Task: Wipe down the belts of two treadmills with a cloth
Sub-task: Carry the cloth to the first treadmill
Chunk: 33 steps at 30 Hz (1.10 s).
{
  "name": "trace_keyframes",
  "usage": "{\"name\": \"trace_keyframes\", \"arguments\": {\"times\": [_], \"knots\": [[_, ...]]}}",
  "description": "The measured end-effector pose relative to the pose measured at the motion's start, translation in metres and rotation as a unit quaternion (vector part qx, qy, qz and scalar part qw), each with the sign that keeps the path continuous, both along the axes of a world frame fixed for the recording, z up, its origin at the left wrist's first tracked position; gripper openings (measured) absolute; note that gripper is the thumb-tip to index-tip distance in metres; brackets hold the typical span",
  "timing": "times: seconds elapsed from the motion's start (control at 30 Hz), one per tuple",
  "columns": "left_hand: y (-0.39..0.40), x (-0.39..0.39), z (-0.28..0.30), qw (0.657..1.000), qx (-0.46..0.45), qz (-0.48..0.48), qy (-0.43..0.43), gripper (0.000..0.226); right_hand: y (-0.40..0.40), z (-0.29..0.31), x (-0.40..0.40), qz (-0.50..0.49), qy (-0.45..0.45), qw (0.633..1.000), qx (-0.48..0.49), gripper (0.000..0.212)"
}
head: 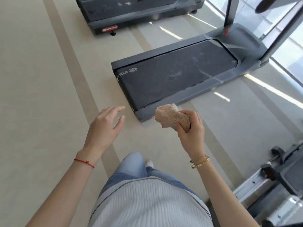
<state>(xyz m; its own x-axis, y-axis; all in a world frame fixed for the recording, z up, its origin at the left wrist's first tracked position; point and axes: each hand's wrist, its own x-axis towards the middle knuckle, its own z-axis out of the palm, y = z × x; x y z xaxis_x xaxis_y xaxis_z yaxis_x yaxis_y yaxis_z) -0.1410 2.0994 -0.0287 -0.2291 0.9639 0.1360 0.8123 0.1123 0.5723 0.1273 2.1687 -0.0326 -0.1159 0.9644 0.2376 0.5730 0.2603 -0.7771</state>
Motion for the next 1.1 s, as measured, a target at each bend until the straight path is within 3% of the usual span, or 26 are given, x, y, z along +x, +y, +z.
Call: {"name": "trace_keyframes", "arguments": {"times": [0.73, 1.1], "knots": [[0.399, -0.001, -0.036, 0.999, -0.052, 0.003, -0.006, 0.033, 0.404, -0.050, -0.035, 0.059, -0.012, 0.995, -0.077, 0.044], [0.529, 0.039, -0.103, 0.991, -0.085, 0.107, -0.011, 0.034, 0.585, -0.115, -0.012, 0.161, -0.065, 0.976, -0.131, 0.048]]}}
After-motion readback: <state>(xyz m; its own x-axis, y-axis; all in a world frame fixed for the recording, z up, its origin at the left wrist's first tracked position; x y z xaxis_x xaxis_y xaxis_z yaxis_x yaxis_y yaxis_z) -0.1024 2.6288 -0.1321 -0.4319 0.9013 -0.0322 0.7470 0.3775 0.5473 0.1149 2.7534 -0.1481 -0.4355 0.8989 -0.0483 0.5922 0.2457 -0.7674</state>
